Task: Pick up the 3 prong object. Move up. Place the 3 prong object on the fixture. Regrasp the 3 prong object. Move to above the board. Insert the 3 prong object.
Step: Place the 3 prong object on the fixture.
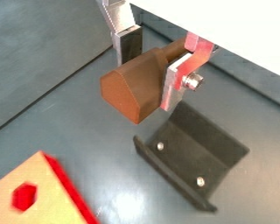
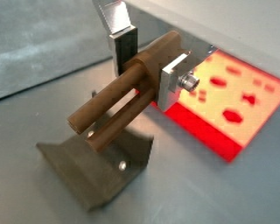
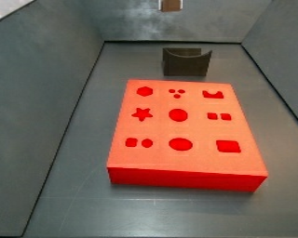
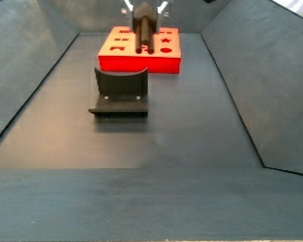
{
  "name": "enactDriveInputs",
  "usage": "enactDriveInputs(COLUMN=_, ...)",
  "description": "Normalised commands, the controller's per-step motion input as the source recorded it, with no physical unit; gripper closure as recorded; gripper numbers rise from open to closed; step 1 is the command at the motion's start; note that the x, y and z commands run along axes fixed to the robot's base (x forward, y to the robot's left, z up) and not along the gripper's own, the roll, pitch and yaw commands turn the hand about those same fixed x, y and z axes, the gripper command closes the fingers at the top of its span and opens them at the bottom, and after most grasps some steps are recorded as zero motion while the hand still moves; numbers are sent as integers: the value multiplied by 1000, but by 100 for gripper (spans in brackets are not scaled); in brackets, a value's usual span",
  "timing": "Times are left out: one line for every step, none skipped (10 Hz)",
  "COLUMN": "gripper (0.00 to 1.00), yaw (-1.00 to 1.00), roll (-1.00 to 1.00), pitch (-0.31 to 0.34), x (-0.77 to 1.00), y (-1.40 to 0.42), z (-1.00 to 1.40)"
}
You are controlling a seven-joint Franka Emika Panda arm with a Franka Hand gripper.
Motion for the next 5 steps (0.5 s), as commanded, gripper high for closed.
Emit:
enactDriveInputs(gripper=100, yaw=4, roll=-1000, pitch=74, x=850, y=4, z=118)
enactDriveInputs(gripper=100, yaw=-13, roll=-1000, pitch=92, x=743, y=23, z=51)
enactDriveInputs(gripper=100, yaw=-28, roll=-1000, pitch=107, x=666, y=37, z=10)
enactDriveInputs(gripper=100, yaw=-51, roll=-1000, pitch=123, x=574, y=46, z=-15)
enactDriveInputs(gripper=100, yaw=-73, roll=-1000, pitch=137, x=505, y=47, z=-16)
